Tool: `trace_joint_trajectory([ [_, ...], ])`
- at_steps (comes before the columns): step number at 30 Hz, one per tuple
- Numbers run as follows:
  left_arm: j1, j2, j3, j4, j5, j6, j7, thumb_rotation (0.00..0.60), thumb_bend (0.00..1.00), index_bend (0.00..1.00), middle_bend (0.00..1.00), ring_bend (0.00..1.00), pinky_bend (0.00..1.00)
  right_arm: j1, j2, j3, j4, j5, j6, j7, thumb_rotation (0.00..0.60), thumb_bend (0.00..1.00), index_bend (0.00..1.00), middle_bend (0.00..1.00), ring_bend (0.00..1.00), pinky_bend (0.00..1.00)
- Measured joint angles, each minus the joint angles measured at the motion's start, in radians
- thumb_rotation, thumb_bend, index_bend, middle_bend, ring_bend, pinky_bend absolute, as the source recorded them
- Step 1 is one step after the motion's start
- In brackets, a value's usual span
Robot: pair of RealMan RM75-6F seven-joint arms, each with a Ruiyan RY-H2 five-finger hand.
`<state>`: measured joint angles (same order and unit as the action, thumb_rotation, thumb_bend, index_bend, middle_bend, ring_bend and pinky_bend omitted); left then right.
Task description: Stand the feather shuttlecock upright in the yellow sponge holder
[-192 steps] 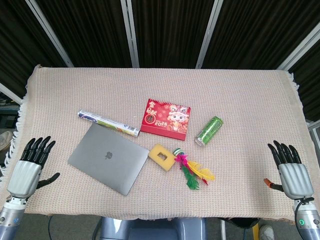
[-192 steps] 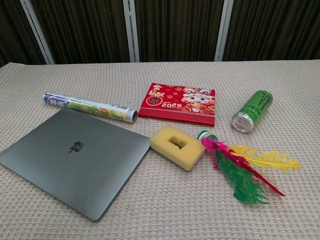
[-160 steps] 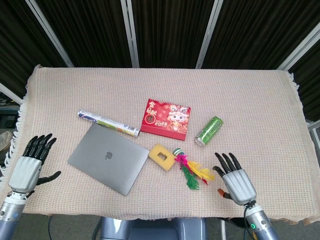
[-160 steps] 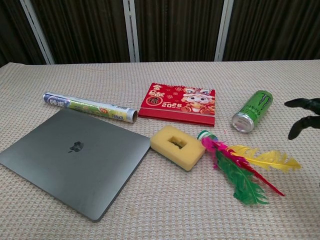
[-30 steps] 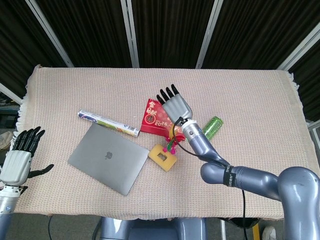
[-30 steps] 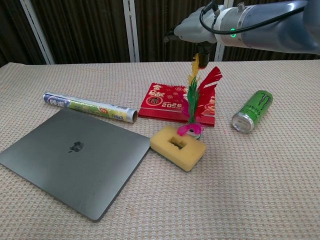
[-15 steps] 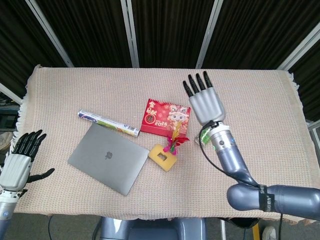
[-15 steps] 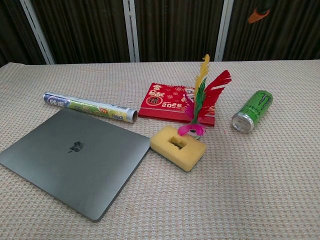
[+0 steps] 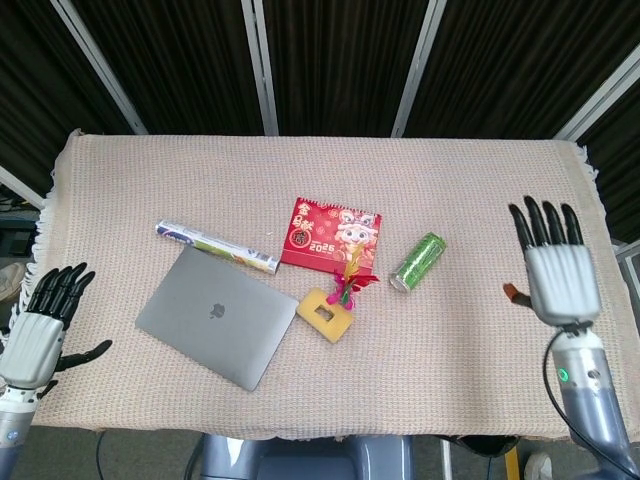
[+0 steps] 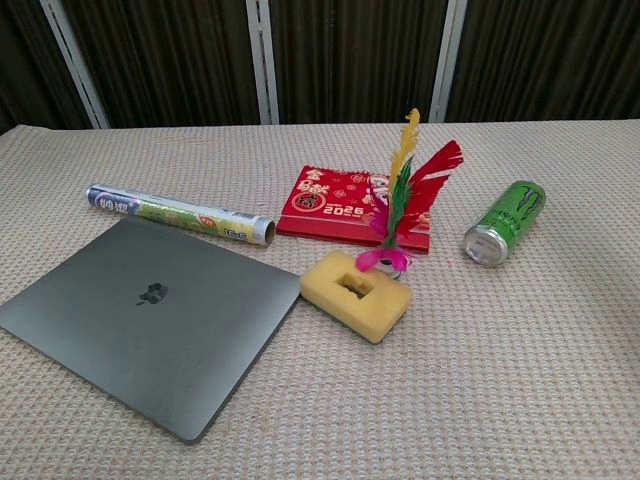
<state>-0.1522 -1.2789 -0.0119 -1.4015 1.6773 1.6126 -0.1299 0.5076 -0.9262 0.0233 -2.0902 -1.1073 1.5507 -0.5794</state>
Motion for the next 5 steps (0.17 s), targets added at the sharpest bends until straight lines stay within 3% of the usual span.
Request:
trace_joint_trajectory([
  [5, 0.006, -0.021, -0.001, 0.016, 0.027, 0.045, 0.003, 0.600, 0.06, 0.00, 0.00, 0.00, 0.00, -0.185, -0.100, -0.139, 0.187, -0.213, 0.092, 0.176, 0.600, 0.09, 0.00, 0.00, 0.00, 0.00],
])
